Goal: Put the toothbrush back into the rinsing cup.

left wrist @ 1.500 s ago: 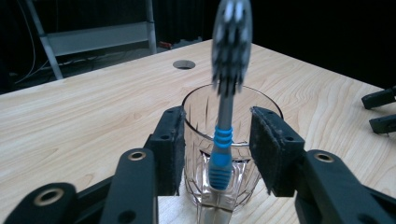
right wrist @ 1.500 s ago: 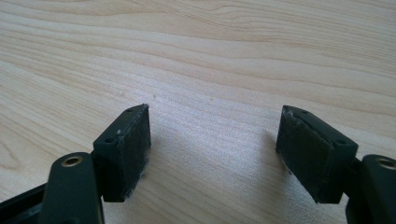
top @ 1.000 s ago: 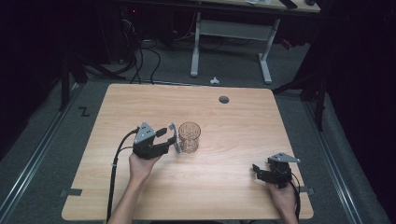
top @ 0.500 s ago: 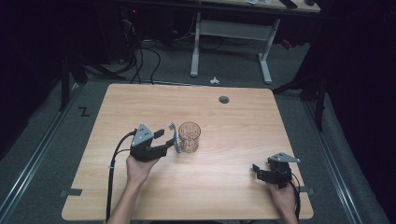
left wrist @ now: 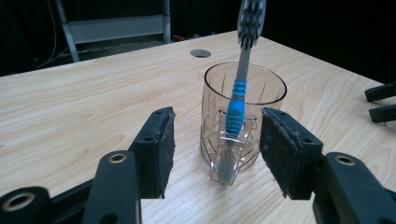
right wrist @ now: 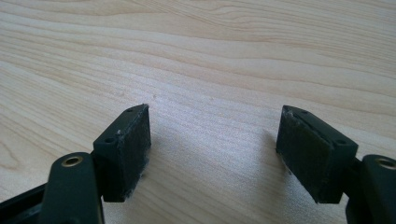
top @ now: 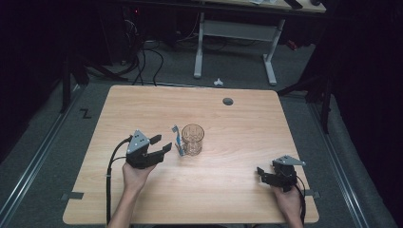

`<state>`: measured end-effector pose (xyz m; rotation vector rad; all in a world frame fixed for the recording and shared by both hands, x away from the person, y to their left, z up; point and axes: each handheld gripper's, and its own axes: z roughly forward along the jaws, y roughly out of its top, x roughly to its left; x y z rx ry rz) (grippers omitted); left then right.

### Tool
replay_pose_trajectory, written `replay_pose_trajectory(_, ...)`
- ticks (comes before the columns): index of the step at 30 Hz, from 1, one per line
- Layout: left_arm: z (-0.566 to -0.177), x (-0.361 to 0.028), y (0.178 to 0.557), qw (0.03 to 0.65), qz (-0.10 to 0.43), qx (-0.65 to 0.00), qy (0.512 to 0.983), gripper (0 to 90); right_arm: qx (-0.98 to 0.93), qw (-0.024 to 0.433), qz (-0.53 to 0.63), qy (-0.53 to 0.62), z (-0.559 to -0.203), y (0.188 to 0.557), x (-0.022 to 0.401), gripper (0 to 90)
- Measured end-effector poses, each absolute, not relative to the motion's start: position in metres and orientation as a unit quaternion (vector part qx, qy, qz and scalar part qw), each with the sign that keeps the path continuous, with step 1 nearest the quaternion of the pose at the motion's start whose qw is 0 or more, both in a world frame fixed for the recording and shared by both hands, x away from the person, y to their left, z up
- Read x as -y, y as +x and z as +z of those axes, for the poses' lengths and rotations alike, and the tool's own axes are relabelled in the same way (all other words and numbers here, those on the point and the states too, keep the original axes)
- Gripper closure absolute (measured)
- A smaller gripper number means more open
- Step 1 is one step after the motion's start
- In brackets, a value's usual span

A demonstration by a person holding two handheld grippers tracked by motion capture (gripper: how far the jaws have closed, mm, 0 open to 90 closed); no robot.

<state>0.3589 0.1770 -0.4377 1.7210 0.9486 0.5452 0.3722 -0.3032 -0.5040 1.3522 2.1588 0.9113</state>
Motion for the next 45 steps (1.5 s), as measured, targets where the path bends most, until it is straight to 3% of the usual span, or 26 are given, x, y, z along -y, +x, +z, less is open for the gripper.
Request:
replay_pose_trajectory(29,-0.451,-0.196,0.342,0.490,0.226,-0.455,0.709,43.6,-0.779,0.216,0.329,0.488,-0.504,0.372,0.303,26.5)
replay_pose_trajectory(45,-0.474,-0.198,0.335,0.410,0.262,-0.472,0.735,43.2,-0.779,0.216,0.329,0.488,-0.504,0.372,0.303,26.5)
